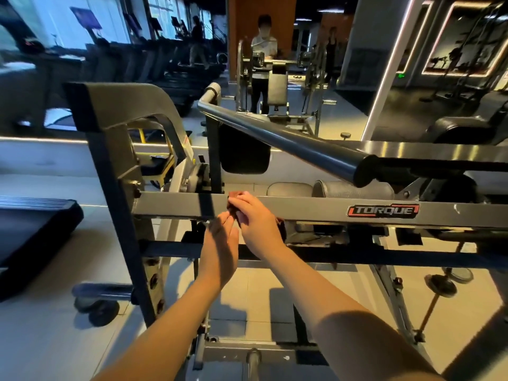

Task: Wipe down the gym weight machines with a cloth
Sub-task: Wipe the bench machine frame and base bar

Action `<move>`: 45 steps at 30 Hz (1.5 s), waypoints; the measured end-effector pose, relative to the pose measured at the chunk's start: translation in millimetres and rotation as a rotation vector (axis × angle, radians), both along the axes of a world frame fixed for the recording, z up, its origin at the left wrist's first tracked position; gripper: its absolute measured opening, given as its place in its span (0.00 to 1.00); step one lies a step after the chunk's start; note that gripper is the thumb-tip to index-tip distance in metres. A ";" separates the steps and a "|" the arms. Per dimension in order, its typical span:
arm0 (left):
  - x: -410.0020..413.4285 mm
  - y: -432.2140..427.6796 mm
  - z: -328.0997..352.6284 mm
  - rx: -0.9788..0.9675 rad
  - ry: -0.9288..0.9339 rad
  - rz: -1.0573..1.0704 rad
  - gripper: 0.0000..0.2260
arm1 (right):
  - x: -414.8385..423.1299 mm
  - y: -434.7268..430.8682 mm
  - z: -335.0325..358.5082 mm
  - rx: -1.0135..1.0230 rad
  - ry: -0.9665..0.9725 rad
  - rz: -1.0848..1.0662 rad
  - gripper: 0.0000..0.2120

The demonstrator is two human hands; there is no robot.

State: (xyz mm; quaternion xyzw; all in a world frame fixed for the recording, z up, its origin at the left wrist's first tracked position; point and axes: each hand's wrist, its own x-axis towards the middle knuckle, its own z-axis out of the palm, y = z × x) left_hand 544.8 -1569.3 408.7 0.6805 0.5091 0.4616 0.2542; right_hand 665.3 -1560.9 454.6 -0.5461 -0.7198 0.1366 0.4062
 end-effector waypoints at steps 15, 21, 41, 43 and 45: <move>-50.3 10.0 -0.8 0.046 0.065 -0.104 0.17 | -3.5 12.6 -4.2 0.081 0.128 -0.319 0.20; -53.3 12.9 -5.6 0.093 0.019 -0.133 0.16 | -44.6 8.5 -16.4 0.099 0.054 0.023 0.18; 61.6 -3.9 3.6 0.161 0.314 -0.375 0.21 | 87.0 -29.2 -24.9 0.016 0.019 -0.367 0.21; 82.1 -6.3 1.4 0.196 0.370 -0.362 0.22 | 122.5 -37.4 -26.0 0.047 0.052 -0.456 0.20; 103.9 -11.1 -0.1 0.199 0.382 -0.340 0.22 | 160.9 -47.9 -24.9 0.069 0.176 -0.591 0.19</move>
